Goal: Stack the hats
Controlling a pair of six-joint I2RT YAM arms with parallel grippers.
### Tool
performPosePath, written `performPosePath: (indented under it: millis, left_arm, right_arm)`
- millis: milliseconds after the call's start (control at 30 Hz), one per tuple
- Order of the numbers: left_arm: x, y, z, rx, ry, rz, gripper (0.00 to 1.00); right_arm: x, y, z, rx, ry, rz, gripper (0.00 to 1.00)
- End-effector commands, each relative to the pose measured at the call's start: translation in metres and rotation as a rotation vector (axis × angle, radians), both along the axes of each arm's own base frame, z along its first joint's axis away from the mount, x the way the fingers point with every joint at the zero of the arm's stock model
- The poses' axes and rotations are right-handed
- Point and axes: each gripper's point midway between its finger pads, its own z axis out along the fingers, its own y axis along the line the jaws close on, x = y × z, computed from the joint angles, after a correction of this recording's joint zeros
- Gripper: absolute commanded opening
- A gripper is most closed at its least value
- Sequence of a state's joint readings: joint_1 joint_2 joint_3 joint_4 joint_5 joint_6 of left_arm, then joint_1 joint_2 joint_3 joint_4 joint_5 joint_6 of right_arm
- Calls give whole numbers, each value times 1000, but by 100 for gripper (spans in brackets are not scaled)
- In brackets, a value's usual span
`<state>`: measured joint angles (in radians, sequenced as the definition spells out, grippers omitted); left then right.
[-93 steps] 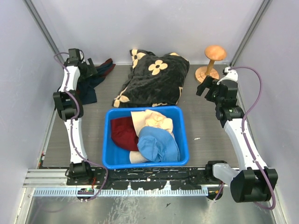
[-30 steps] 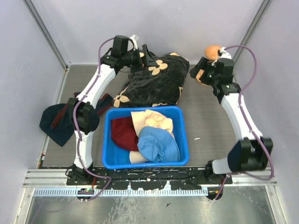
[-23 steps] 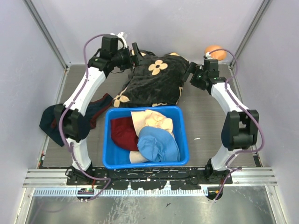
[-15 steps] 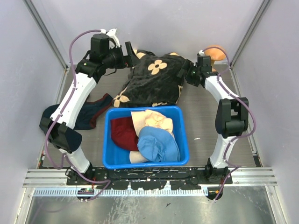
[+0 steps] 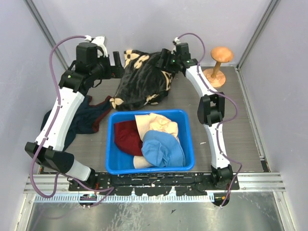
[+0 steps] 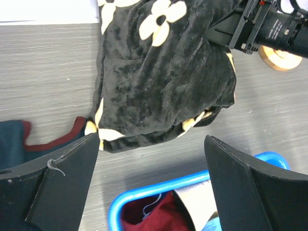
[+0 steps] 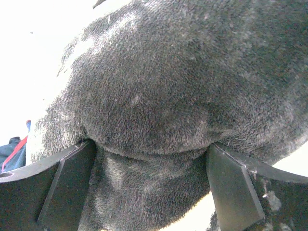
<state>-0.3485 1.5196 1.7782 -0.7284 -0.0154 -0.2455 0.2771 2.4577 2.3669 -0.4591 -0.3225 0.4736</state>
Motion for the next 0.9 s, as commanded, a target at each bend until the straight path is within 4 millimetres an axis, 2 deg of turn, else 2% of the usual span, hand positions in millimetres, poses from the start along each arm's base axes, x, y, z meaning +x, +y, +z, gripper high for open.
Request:
performPosePath:
  millis: [0,67,167,233,333,400,433,567,633,667,800,867]
  left_arm:
    - [-6,33,0,55,20,79,98]
    - [-7,36,-5,49,45,80,98]
    - [-9,33,-6,28,47,63,98]
    - [-11,27,-6,9,42,32,98]
    - [-9,11,-7,-36,45,-38,98]
    - [-7,-5,-7,-87,49,-102,98]
    - [-3,-13,-11,-112,66,-127,98]
    - [12,-41,-25,-175,130,-233,98]
    - [23,-51,-37,-185,167,-253,98]
    - [28,-56,-43,-196,182,-261,98]
    - [35,-90,-70,-248,263,-354,98]
    - [37,-106,-89,-219,302,-391,98]
  right_arm:
    - [-60,141,-6,179,55,301,93]
    - [-77,179,4,247,53,367,93]
    - [-93,210,22,355,54,427,93]
    - [-98,212,37,386,33,444,93]
    - [-101,192,58,322,-39,422,94]
    - [-105,163,72,269,-79,371,95]
    - [-105,147,87,250,-114,339,96]
    - [-111,69,129,184,-209,185,97]
    - [-116,25,148,142,-256,87,97]
    - [-121,0,165,121,-295,25,98]
    - [-139,-102,184,39,-334,-186,100]
    - [-151,-144,192,15,-344,-251,100]
